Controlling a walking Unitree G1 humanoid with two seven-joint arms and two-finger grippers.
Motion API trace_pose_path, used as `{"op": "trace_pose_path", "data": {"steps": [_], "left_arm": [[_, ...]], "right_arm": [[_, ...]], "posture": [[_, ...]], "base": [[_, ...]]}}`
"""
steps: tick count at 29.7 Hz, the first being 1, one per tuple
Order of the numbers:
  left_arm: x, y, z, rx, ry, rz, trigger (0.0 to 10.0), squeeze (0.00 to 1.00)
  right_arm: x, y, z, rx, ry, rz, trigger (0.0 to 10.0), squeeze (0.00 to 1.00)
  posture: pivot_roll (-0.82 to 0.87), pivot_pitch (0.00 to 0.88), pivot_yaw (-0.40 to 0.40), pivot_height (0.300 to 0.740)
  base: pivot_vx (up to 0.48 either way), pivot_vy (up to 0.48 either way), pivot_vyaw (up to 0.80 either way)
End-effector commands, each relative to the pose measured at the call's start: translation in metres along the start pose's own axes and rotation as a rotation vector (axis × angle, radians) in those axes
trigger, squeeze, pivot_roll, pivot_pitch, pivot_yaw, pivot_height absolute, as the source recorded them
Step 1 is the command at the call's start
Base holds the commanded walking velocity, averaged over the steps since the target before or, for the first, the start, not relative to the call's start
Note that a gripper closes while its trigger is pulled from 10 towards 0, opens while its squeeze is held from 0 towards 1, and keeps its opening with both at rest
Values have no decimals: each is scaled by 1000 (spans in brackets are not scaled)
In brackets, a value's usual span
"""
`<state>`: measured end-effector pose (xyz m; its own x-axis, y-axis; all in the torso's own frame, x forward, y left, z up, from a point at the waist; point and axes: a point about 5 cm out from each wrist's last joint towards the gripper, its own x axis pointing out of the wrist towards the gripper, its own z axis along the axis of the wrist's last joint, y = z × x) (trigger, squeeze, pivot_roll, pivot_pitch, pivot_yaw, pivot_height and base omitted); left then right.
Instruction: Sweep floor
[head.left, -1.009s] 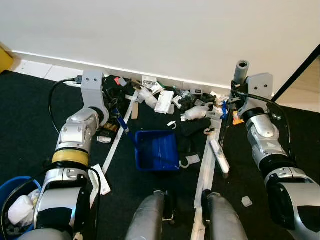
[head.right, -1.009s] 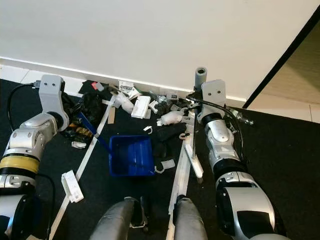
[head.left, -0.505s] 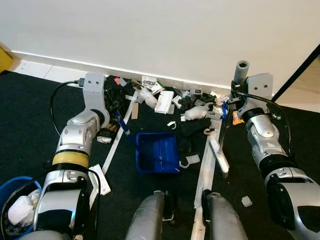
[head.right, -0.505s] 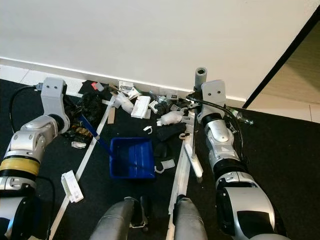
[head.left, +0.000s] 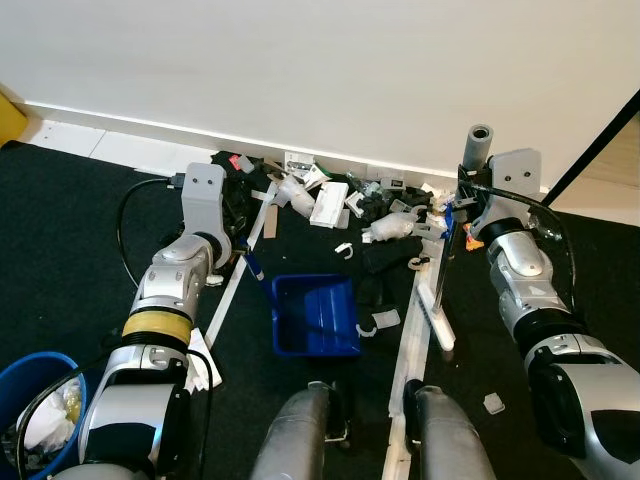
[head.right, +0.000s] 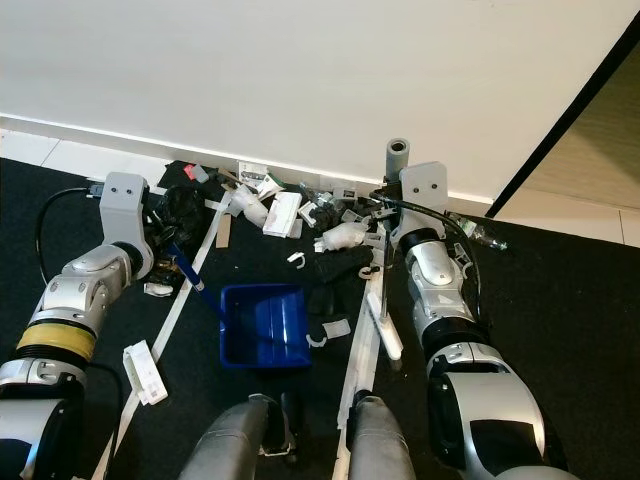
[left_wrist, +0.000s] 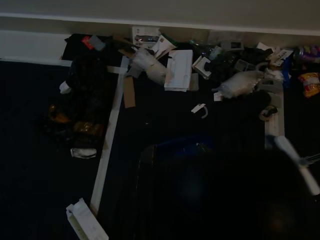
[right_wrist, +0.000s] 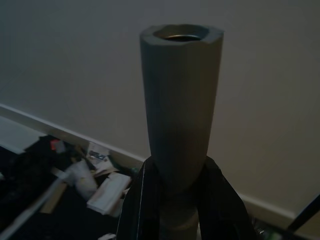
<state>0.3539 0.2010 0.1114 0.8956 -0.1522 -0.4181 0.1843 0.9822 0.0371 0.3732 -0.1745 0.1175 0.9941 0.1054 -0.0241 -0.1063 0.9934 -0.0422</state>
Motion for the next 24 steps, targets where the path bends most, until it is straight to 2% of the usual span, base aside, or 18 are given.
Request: {"op": "trace_pose_path", "data": {"steps": [1, 4, 5, 6, 9, 12, 13, 14, 15, 16, 17, 18, 19, 24], "left_arm": [[2, -12, -15, -11, 62, -41, 10000, 0], [1, -17, -10, -13, 43, -65, 10000, 0], [-3, -22, -1, -18, 14, -94, 10000, 0], [-3, -22, -1, -18, 14, -94, 10000, 0], [-10, -28, 9, -23, -18, -137, 10000, 0], [-13, -30, 12, -24, -25, -149, 10000, 0], [-16, -33, 13, -29, -29, -161, 10000, 0], [-16, -33, 13, -29, -29, -161, 10000, 0], [-21, -36, 14, -42, -29, -177, 10000, 0], [-25, -40, 13, -43, -20, -191, 10000, 0], [-25, -40, 13, -43, -20, -191, 10000, 0], [-31, -44, 5, -44, 15, -206, 10000, 0], [-32, -46, 0, -42, 34, -207, 10000, 0], [-31, -49, -8, -40, 67, -203, 10000, 0]], "right_arm": [[1, 6, -4, 47, 31, 6, 10000, 0], [4, 16, -4, 55, 49, 30, 10000, 0], [7, 28, -4, 68, 64, 59, 10000, 0], [7, 28, -4, 68, 64, 59, 10000, 0], [9, 42, -3, 76, 75, 94, 10000, 0], [9, 46, -3, 87, 74, 107, 10000, 0], [9, 53, -5, 116, 75, 131, 10000, 0], [9, 53, -5, 116, 75, 131, 10000, 0], [7, 62, -8, 151, 79, 165, 10000, 0], [6, 73, -10, 198, 80, 201, 10000, 0], [6, 73, -10, 198, 80, 201, 10000, 0], [6, 94, -8, 257, 73, 248, 10000, 0], [7, 102, -4, 289, 64, 259, 10000, 0], [10, 118, 7, 353, 40, 280, 10000, 0]], "posture": [[-20, 263, 79, 740], [-6, 274, 84, 740], [22, 288, 89, 740], [22, 288, 89, 740], [54, 299, 91, 740], [72, 304, 92, 740], [95, 304, 90, 740], [95, 304, 90, 740], [113, 303, 90, 740], [132, 299, 92, 740], [132, 299, 92, 740], [134, 293, 94, 740], [132, 284, 95, 740], [122, 278, 94, 740]], "base": [[0, 0, 0], [0, 0, 0], [0, 0, 0], [0, 0, 0], [0, 0, 0], [0, 0, 0], [0, 0, 0], [0, 0, 0], [0, 0, 0], [0, 0, 0], [0, 0, 0], [0, 0, 0], [0, 0, 0], [0, 0, 0]]}}
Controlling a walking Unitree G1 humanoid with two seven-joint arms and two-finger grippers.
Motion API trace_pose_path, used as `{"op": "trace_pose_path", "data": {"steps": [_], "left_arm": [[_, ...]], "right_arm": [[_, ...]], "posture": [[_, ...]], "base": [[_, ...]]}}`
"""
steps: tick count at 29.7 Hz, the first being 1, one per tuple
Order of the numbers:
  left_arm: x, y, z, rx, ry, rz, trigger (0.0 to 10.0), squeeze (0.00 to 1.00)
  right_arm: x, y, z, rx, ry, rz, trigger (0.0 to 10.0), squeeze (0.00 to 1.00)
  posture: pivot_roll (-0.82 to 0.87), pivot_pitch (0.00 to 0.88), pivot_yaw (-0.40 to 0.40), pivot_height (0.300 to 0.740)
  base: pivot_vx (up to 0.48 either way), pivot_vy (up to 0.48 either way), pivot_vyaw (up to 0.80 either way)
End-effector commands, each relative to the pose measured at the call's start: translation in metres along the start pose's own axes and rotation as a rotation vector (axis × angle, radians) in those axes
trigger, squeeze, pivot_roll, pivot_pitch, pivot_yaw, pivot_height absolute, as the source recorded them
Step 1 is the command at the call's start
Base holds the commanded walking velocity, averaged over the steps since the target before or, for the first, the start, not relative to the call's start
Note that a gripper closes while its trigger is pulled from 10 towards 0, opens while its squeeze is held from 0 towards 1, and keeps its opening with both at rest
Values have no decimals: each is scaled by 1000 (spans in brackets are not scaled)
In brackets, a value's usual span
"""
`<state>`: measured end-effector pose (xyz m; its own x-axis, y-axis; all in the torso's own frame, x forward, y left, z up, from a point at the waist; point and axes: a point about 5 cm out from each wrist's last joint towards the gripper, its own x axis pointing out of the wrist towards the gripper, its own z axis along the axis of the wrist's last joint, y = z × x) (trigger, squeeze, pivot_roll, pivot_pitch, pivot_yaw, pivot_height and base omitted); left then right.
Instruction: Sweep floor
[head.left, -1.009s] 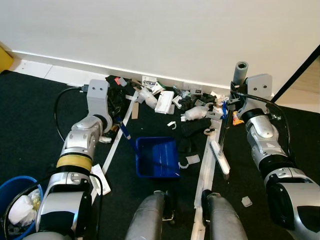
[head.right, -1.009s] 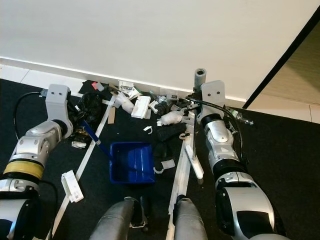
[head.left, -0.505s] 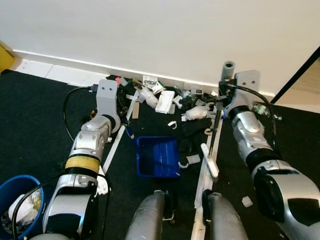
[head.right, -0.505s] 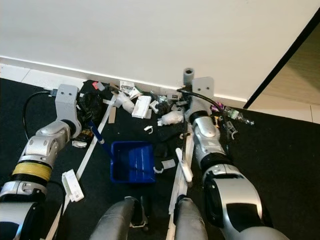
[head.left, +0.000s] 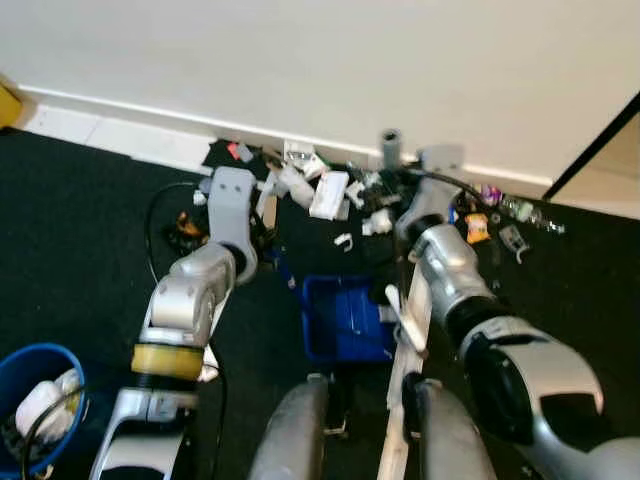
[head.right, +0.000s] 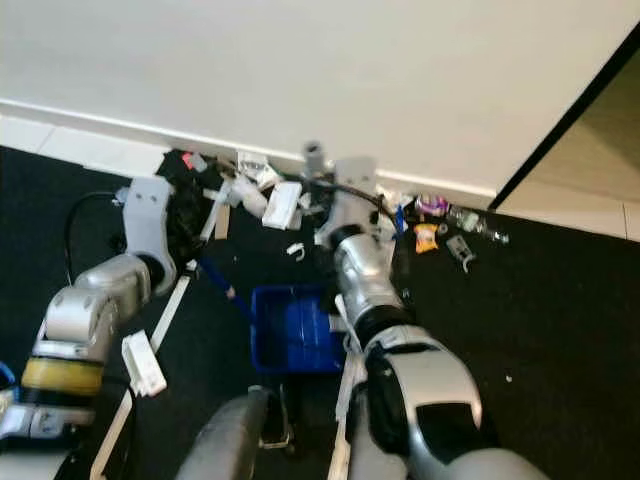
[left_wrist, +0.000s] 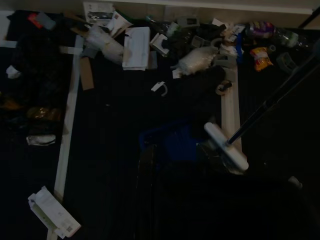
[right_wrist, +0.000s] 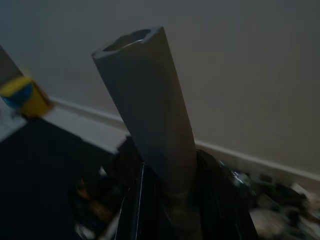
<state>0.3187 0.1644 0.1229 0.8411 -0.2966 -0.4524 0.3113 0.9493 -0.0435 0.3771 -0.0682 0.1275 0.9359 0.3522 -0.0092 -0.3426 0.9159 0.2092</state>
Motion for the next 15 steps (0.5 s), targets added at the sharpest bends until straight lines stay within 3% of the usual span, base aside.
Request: {"op": "trace_pose_path", "data": {"steps": [1, 4, 7, 10, 12, 15], "left_arm": [[2, -11, -10, -27, 33, -54, 10000, 0], [6, -15, -7, -26, 29, -54, 10000, 0], [6, -16, -5, -28, 30, -49, 10000, 0], [8, -14, -4, -43, 29, -16, 10000, 0], [9, -13, -2, -54, 22, -6, 10000, 0], [10, -11, -1, -56, 20, -2, 10000, 0]], "right_arm": [[3, 22, -6, 142, 5, 51, 10000, 0], [10, 44, 6, 193, -44, 135, 10000, 0], [12, 48, 11, 230, -67, 159, 10000, 0], [16, 53, 32, 294, -172, 211, 10000, 0], [16, 50, 42, 253, -227, 232, 10000, 0], [11, 27, 54, 95, -285, 190, 10000, 0]], "posture": [[112, 271, 93, 740], [96, 266, 87, 740], [92, 266, 86, 740], [64, 263, 76, 740], [55, 264, 71, 740], [39, 266, 67, 740]], "base": [[0, 0, 0], [0, 0, 0], [0, 0, 0], [0, 0, 0], [0, 0, 0], [0, 0, 0]]}}
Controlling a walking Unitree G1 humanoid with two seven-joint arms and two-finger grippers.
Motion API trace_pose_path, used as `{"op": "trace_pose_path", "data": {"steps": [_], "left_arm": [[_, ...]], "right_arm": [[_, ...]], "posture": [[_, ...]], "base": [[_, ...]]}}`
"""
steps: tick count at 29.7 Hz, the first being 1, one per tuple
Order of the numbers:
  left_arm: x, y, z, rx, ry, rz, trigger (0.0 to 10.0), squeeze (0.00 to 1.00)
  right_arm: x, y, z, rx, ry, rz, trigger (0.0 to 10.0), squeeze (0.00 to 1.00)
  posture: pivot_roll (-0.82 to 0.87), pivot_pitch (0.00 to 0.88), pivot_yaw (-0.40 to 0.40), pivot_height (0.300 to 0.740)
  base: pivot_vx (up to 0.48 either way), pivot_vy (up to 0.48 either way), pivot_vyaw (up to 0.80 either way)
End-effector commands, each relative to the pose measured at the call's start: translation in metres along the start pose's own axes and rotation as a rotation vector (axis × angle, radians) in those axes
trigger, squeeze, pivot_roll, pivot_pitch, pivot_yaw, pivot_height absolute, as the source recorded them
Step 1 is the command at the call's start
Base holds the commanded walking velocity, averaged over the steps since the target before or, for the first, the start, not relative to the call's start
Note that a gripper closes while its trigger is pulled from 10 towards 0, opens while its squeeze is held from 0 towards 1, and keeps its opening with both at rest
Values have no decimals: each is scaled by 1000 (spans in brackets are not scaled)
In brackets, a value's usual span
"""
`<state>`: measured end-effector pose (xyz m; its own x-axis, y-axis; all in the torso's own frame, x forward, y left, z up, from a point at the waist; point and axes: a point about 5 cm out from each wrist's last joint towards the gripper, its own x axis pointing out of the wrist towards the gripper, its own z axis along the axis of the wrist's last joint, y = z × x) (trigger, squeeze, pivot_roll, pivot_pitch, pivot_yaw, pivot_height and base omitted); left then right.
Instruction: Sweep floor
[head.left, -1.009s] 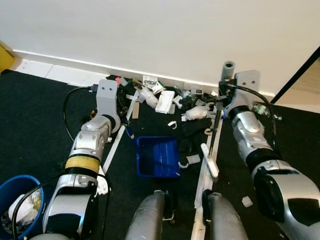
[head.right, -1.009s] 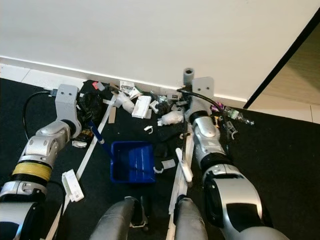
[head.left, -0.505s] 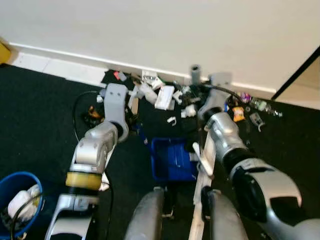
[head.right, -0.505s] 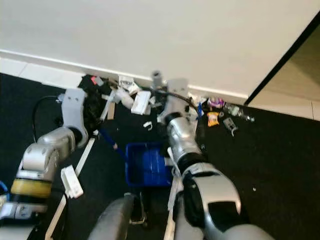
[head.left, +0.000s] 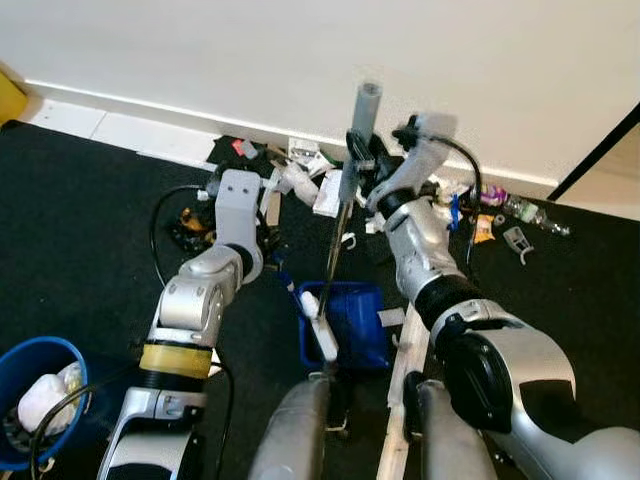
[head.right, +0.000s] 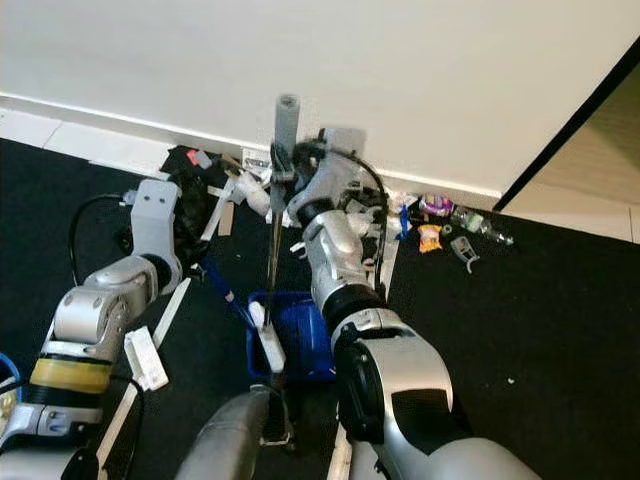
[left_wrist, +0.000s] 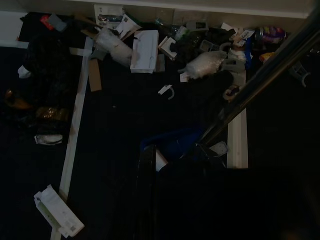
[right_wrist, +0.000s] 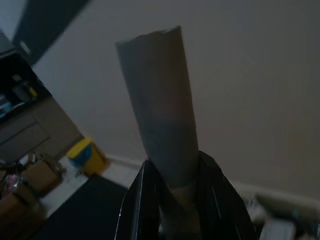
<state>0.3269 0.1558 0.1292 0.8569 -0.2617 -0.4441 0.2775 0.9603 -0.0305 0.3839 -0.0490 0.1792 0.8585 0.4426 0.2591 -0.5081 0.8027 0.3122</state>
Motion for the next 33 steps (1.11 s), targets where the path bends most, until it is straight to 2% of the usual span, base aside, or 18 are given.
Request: {"op": "trace_pose_path", "data": {"steps": [1, 6, 7, 8, 10, 19, 20, 23, 27, 30, 31, 32, 33], "left_arm": [[3, -5, -11, -52, 31, -38, 10000, 0], [4, -5, -13, -54, 34, -35, 10000, 0], [5, -5, -13, -53, 37, -36, 10000, 0], [5, -5, -13, -53, 37, -36, 10000, 0], [5, -5, -14, -48, 45, -36, 10000, 0], [6, -4, -13, -41, 51, -36, 10000, 0], [5, -4, -13, -39, 52, -35, 10000, 0], [5, -4, -13, -38, 53, -35, 10000, 0], [-5, 2, -16, -25, 74, -20, 10000, 0], [-7, 3, -18, -22, 79, -17, 10000, 0], [-9, 4, -18, -20, 81, -14, 10000, 0], [-10, 4, -18, -20, 82, -13, 10000, 0], [-10, 4, -18, -20, 82, -11, 10000, 0]], "right_arm": [[-2, -4, 10, -77, -61, 10, 10000, 0], [-18, -38, 28, -307, -52, -26, 10000, 0], [-23, -48, 30, -336, -31, -49, 10000, 0], [-23, -48, 30, -336, -31, -49, 10000, 0], [-35, -68, 31, -396, 23, -118, 10000, 0], [-51, -84, 11, -474, 136, -232, 10000, 0], [-55, -84, 3, -447, 153, -244, 10000, 0], [-57, -84, -3, -425, 164, -251, 10000, 0], [-76, -77, -52, -281, 335, -327, 10000, 0], [-80, -75, -63, -236, 376, -349, 10000, 0], [-77, -68, -67, -147, 361, -358, 10000, 0], [-76, -66, -68, -125, 355, -360, 10000, 0], [-71, -61, -66, -42, 319, -364, 10000, 0]], "posture": [[36, 267, 66, 740], [10, 273, 72, 740], [6, 276, 75, 740], [6, 276, 75, 740], [4, 278, 81, 740], [19, 286, 88, 740], [35, 294, 92, 740], [35, 294, 92, 740], [106, 322, 112, 740], [121, 323, 113, 740], [124, 324, 112, 740], [124, 324, 112, 740], [128, 320, 108, 740]], "base": [[0, 0, 0], [0, 0, 0], [0, 0, 0], [0, 0, 0], [0, 0, 0], [0, 0, 0], [0, 0, 0], [0, 0, 0], [0, 0, 0], [0, 0, 0], [0, 0, 0], [0, 0, 0], [0, 0, 0]]}}
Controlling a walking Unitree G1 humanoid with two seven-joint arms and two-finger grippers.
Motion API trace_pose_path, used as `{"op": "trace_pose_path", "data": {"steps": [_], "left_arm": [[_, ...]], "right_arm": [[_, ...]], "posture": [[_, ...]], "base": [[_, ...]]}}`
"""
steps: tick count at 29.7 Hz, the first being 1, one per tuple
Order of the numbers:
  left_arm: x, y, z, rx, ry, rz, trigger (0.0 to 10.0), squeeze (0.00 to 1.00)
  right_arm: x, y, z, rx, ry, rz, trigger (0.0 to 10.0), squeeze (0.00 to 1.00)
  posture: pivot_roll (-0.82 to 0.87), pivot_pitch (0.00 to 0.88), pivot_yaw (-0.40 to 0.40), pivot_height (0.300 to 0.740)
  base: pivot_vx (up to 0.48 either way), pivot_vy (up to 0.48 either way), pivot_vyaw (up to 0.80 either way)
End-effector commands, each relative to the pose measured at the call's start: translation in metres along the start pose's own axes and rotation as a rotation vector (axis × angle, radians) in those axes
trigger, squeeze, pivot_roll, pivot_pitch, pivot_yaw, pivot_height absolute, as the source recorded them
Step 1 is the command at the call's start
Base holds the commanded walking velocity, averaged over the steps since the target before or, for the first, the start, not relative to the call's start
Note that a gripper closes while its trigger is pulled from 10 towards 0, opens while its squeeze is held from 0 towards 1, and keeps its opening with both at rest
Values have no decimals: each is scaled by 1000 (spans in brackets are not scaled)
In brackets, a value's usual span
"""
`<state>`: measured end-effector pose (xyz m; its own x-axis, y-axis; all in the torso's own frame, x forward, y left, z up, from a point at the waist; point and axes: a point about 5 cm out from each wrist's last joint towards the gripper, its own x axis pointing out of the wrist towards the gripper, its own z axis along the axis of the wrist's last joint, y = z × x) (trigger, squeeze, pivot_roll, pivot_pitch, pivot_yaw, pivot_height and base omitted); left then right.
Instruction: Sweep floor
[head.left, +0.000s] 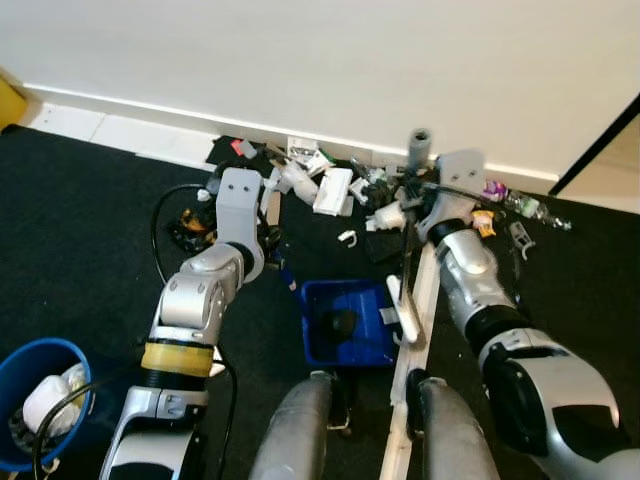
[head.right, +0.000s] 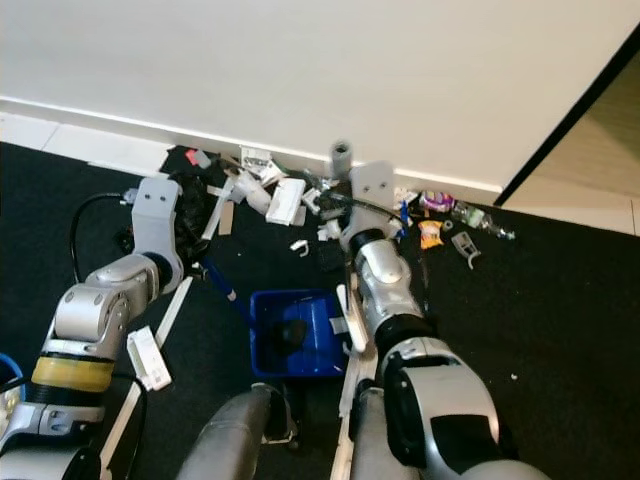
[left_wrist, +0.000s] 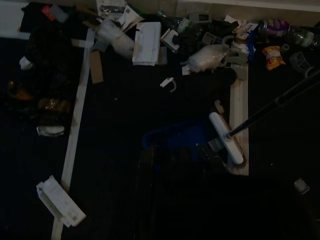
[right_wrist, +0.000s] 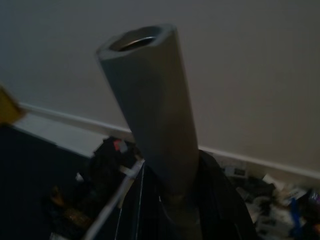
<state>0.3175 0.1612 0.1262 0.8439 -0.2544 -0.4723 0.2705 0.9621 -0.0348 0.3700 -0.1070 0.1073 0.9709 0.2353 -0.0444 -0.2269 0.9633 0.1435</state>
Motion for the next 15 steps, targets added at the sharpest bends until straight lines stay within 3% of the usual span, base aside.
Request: {"op": "trace_pose_path", "data": {"steps": [1, 5, 11, 15], "left_arm": [[-2, 2, -11, -12, 50, -16, 10000, 0], [-1, -1, -10, -15, 46, -16, 10000, 0], [1, -6, -8, -19, 42, -28, 10000, 0], [3, -8, -7, -24, 35, -33, 10000, 0]], "right_arm": [[-9, 3, -27, 157, 107, -32, 10000, 0], [7, 27, 0, 440, -28, 27, 10000, 0], [18, 45, 25, 464, -112, 114, 10000, 0], [20, 53, 36, 390, -149, 172, 10000, 0]], "posture": [[128, 320, 108, 740], [121, 310, 104, 740], [103, 306, 98, 740], [90, 304, 91, 740]], "base": [[0, 0, 0], [0, 0, 0], [0, 0, 0], [0, 0, 0]]}}
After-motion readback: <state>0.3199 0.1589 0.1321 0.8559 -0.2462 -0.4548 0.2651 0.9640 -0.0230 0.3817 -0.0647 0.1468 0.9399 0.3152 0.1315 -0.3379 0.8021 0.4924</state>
